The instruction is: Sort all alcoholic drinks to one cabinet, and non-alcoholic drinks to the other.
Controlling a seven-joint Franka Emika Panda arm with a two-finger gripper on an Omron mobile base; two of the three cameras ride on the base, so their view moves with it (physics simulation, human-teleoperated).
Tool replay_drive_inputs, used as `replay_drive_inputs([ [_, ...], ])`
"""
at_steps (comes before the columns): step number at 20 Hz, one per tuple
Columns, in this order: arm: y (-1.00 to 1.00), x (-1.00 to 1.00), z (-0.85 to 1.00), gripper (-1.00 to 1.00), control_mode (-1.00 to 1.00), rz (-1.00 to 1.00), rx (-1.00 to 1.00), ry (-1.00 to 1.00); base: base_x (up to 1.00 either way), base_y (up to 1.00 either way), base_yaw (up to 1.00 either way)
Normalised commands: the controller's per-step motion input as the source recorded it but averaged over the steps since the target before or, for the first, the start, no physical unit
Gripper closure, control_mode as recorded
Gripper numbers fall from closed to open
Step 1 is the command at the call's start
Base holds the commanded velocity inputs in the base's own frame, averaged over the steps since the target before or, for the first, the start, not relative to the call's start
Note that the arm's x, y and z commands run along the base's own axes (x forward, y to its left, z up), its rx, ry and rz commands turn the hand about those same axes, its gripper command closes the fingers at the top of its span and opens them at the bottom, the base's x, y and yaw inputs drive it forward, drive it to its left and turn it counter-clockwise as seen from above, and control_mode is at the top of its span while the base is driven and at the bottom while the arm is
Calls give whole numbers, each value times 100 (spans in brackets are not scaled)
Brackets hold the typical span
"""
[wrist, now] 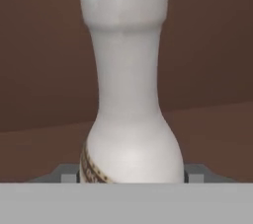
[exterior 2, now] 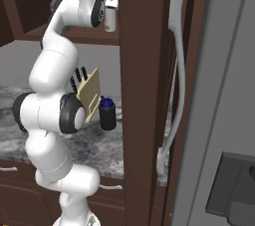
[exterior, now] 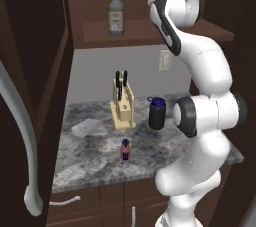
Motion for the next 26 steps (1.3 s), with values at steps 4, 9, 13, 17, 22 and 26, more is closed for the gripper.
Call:
replay_drive_inputs([
  [4,6,19,-14,-100,-100,0,0,6,0,0,0],
  [9,1,0,-11,-100,-100,0,0,1,0,0,0],
  [13,2,-4,-11,-100,-100,0,0,0,0,0,0],
  [17,0,-47,-12,-100,-100,2,0,-1,0,0,0],
  [22,0,-64,-12,-100,-100,1,0,-6,0,0,0],
  [26,0,-89,-13,-100,-100,1,0,-11,0,0,0],
])
